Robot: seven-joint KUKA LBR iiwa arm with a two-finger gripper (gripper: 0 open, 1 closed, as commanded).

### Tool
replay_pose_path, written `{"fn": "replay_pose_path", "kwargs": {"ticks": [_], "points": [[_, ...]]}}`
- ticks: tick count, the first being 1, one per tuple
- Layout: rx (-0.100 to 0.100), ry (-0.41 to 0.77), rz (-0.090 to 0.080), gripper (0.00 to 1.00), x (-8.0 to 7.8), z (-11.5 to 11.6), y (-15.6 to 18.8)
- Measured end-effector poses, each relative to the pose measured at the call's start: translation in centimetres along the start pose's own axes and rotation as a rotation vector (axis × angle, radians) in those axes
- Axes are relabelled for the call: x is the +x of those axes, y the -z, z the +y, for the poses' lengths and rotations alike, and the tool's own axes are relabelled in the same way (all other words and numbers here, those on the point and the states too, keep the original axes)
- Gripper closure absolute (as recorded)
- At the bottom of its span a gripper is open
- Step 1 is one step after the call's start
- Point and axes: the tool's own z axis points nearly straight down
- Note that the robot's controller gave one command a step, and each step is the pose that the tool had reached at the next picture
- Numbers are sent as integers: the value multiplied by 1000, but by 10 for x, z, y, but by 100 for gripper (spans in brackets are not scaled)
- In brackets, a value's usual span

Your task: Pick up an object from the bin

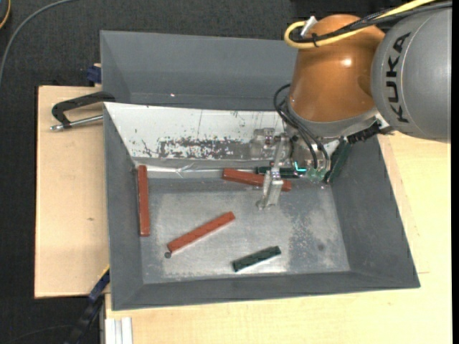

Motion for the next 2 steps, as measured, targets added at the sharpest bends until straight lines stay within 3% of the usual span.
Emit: {"fn": "replay_pose_path", "kwargs": {"ticks": [1,2], "points": [[0,37,4,0,33,71,-139],[1,90,4,0,36,80,-156]]}}
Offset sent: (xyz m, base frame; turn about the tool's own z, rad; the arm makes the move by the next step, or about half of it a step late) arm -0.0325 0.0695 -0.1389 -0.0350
